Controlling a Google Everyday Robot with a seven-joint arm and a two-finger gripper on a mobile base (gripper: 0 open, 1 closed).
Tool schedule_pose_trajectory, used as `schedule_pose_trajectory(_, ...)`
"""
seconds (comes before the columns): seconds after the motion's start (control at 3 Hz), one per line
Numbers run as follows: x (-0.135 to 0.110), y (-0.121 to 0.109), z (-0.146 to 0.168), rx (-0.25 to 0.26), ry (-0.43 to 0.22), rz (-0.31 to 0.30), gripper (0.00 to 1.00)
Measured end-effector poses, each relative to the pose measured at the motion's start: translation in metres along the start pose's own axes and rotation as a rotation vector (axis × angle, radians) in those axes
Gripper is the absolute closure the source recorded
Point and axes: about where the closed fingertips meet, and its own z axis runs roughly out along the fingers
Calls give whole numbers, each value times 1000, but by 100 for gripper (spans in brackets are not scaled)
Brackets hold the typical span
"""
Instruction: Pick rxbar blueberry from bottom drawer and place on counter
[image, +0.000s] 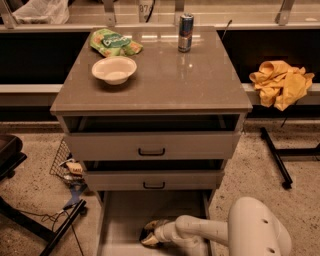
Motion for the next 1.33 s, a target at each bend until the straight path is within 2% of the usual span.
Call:
schedule_pose_trajectory(0.33, -9, -10, -14, 24, 17, -24, 100)
schedule_pose_trajectory(0.67, -17, -26, -53, 54, 18, -23, 100)
schedule_pose_trajectory(1.0, -15, -53, -108, 92, -15, 17, 100)
schedule_pose_trajectory(1.33, -4, -81, -166, 126, -83, 87, 100)
